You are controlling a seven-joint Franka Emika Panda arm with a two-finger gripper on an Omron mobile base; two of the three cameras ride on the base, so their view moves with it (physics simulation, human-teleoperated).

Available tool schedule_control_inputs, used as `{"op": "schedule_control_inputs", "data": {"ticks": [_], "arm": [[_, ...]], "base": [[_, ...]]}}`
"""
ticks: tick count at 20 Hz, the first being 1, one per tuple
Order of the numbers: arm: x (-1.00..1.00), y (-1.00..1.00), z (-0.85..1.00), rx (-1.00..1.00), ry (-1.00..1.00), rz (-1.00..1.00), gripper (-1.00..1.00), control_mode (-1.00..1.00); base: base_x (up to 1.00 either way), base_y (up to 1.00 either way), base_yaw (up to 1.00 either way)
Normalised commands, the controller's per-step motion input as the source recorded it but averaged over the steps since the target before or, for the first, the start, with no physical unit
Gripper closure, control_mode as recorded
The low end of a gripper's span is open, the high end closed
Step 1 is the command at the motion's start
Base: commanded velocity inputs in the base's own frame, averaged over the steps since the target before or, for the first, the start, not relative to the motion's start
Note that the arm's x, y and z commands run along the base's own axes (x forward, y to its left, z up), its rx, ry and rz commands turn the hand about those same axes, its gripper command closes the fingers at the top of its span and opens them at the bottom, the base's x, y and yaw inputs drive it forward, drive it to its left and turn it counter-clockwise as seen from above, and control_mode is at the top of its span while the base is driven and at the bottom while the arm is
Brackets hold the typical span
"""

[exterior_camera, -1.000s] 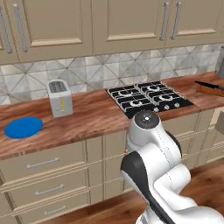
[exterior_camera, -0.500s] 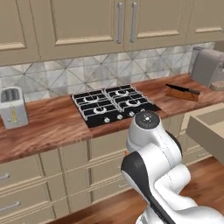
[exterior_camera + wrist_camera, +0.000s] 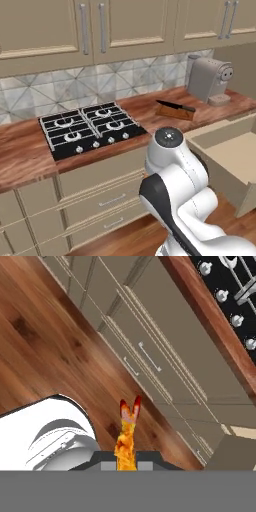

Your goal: Pick up the knife from the drawer and place it on the cutting board. Then place the meat from the plate to the cutting board.

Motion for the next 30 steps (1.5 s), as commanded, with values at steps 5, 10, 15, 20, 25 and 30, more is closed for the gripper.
{"op": "schedule_control_inputs", "data": {"ticks": [5, 10, 15, 20, 25, 30], "arm": [[0.0, 0.0, 0.0, 0.0, 0.0, 0.0, 1.0, 1.0], [0.0, 0.0, 0.0, 0.0, 0.0, 0.0, 1.0, 1.0], [0.0, 0.0, 0.0, 0.0, 0.0, 0.0, 1.0, 1.0], [0.0, 0.0, 0.0, 0.0, 0.0, 0.0, 1.0, 1.0], [0.0, 0.0, 0.0, 0.0, 0.0, 0.0, 1.0, 1.0], [0.0, 0.0, 0.0, 0.0, 0.0, 0.0, 1.0, 1.0]], "base": [[0.37, -0.37, -0.31], [0.38, -0.13, -0.34], [0.34, 0.03, -0.37], [0.31, 0.11, -0.39], [0.4, 0.0, -0.34], [0.38, 0.18, -0.28]]}}
